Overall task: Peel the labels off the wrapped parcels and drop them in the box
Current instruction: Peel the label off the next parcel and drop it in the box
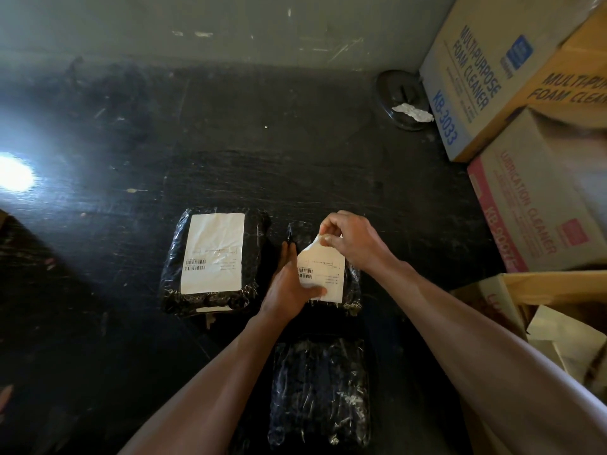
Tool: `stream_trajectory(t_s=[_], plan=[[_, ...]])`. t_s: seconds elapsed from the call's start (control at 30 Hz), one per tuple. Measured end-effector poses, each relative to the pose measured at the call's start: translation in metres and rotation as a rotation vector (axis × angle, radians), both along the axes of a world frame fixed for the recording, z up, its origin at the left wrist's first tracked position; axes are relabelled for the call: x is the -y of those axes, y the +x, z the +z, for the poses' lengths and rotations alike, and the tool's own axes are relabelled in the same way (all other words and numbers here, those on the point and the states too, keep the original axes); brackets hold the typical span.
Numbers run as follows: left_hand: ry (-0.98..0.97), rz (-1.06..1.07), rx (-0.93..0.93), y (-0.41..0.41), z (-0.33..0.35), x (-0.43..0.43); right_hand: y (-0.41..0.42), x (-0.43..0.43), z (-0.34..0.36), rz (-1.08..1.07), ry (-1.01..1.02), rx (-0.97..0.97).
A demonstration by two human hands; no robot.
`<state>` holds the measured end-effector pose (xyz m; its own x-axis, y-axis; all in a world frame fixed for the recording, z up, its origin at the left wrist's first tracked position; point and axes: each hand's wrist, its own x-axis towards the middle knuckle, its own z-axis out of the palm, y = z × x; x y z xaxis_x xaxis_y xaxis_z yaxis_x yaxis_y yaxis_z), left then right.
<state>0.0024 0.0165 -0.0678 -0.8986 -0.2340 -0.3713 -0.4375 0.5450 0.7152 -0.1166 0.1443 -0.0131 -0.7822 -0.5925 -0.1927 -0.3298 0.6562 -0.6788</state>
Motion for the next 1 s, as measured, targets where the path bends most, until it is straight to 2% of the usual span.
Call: stream_trajectory(t_s=[0.13,0.4,0.77,1.0], plan=[[0.03,-0.044,-0.077,0.008,0.001,0.001,0.0,0.002,-0.002,0.001,0.024,-0.015],[0.034,0.034,-0.03,0.005,0.001,0.001,0.002,-0.009,-0.001,0.002,-0.028,-0.012],[-0.015,0.014,-0.011,0.004,-0.002,0.002,0.012,-0.013,0.01,0.059,-0.024,-0.07],[-0.03,-0.025,-0.003,0.002,-0.004,0.004,-0.005,-0.014,0.012,-0.055,-0.099,0.065]])
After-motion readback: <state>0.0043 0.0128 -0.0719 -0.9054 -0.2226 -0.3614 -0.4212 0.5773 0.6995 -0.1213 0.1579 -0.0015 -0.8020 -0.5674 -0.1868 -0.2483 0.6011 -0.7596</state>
